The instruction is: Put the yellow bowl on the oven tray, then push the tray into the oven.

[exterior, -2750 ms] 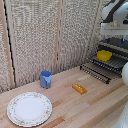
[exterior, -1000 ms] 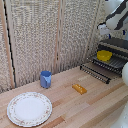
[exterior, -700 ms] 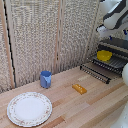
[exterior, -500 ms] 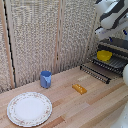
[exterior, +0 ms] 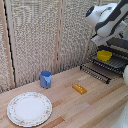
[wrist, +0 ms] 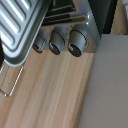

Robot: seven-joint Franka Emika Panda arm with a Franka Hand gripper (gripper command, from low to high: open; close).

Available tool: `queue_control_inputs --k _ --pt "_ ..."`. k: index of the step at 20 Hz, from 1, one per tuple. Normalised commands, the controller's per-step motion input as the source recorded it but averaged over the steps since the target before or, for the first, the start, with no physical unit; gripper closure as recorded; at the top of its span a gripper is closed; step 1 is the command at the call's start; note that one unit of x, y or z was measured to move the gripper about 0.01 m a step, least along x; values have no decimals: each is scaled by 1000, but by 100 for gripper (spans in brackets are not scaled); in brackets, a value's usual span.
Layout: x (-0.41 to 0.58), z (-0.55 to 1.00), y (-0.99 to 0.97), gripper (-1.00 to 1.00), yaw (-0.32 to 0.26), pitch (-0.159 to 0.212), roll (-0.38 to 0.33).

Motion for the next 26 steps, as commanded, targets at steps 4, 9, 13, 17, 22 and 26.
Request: queue_control_inputs --k 4,9,13,17,22,26 --pt "113 -436 139 -100 196 88 -319" --pt "0 -288 0 -100 277 112 -272" --pt "-1 -216 0 -100 299 124 -224" --pt "-65 -27 34 -100 298 209 -151" --pt "-129 43 182 -100 267 304 -113" --pt "-39 18 152 -100 218 291 -135"
